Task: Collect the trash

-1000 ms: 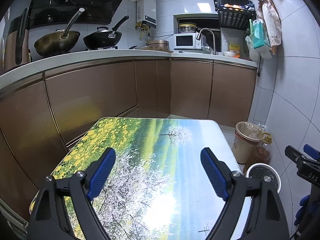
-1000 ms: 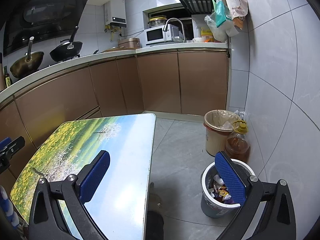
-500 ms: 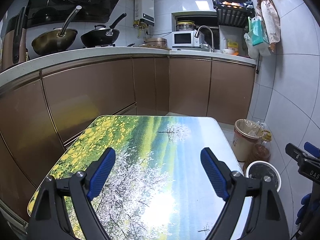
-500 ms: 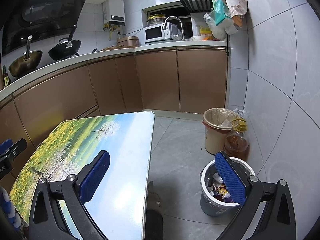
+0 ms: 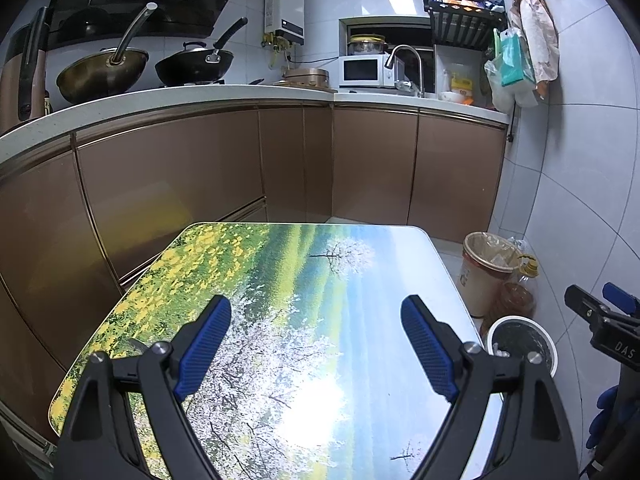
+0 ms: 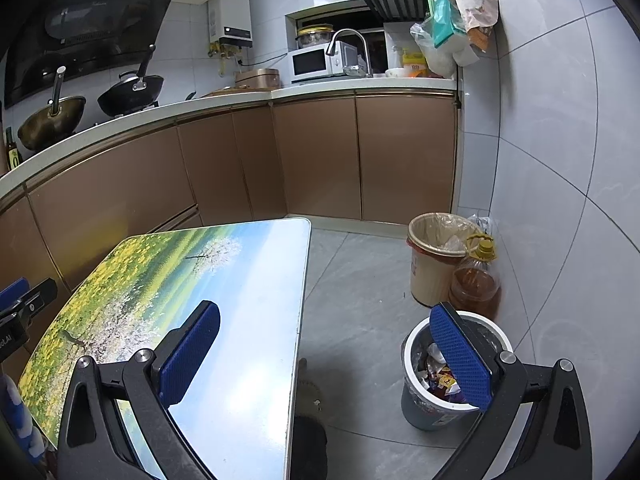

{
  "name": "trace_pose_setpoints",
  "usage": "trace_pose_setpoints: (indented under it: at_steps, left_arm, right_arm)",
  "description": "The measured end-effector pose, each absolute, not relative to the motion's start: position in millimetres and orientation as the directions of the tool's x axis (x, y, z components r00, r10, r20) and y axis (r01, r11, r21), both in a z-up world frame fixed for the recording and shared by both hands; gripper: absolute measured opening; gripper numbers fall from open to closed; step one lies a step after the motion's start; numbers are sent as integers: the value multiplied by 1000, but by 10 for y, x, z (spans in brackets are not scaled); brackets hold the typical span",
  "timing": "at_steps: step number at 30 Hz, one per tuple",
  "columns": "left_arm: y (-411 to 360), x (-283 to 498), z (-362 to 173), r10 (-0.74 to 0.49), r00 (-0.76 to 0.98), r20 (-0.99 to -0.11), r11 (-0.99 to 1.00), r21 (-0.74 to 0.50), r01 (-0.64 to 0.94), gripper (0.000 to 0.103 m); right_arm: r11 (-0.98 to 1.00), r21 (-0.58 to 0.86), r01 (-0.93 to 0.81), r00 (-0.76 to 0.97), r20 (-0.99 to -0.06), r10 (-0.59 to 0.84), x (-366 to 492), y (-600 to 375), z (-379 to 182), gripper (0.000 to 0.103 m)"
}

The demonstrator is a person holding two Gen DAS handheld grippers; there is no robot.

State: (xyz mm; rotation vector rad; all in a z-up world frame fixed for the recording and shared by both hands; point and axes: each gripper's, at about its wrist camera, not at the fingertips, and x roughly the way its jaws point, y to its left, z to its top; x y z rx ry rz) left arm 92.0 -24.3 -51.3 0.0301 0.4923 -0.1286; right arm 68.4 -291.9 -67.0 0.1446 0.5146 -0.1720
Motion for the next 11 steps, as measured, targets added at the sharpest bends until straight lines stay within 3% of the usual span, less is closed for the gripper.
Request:
trace_pose_setpoints:
  at_steps: [11]
  left_arm:
    - [-330,920,-552,-130,863,-489,988,4,152,86]
  right_arm:
    - [976,91,200,848,-514,-126,704,-2921,-716,103]
